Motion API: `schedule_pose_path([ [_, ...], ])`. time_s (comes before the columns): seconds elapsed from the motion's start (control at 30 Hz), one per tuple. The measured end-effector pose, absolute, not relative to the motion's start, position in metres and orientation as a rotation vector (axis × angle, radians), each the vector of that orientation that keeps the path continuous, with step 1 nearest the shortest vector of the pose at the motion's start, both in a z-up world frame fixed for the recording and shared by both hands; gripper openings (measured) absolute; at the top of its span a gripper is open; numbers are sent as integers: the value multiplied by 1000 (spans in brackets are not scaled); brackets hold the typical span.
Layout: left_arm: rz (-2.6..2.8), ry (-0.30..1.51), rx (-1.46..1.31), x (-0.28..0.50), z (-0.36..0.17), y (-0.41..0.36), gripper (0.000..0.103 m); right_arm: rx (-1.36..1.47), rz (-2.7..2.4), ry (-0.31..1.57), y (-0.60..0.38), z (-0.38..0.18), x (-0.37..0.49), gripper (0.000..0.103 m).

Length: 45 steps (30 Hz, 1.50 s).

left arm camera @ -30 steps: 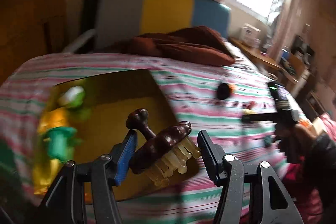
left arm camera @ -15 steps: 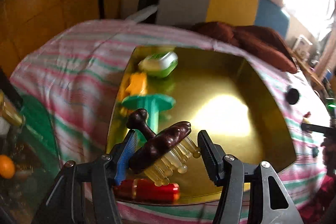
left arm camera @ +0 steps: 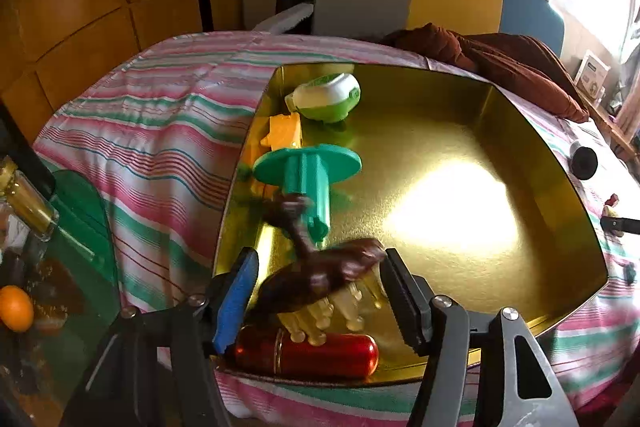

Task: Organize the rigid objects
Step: 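Lower the brown comb into the gold tray and open the left tool, then carry the yellow egg into the gold tray and open the right tool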

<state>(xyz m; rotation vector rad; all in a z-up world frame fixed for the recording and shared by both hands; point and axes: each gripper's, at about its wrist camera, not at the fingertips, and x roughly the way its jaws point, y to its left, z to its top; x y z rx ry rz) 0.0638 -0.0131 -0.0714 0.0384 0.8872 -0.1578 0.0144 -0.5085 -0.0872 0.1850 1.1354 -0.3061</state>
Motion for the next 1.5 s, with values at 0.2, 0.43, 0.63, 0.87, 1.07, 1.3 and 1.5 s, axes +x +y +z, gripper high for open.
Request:
schedule_pose_path([
  [0.2, -124, 818, 64, 51, -51, -12, 80, 182, -308, 1131, -507, -87, 14, 76],
  [0.43, -102, 759, 51, 36, -27, -5, 83, 167, -309, 1124, -505, -88, 12, 75],
  [0.63, -106, 745, 54, 31, -15, -6, 84, 156, -307, 1120, -503, -87, 12, 74],
  [0.87, -111, 735, 57, 24, -8, -11, 84, 151, -310, 1119, -502, -86, 12, 73],
  [1.07, -118, 736, 58, 18, -1, -17, 84, 146, -315, 1120, -499, -85, 12, 73],
  [1.3, -114, 736, 80, 12, 1, -23, 84, 171, -307, 1127, -500, -83, 13, 73],
  [1.5, -117, 735, 96, 7, -1, -25, 86, 179, -277, 1129, -492, -82, 13, 73],
])
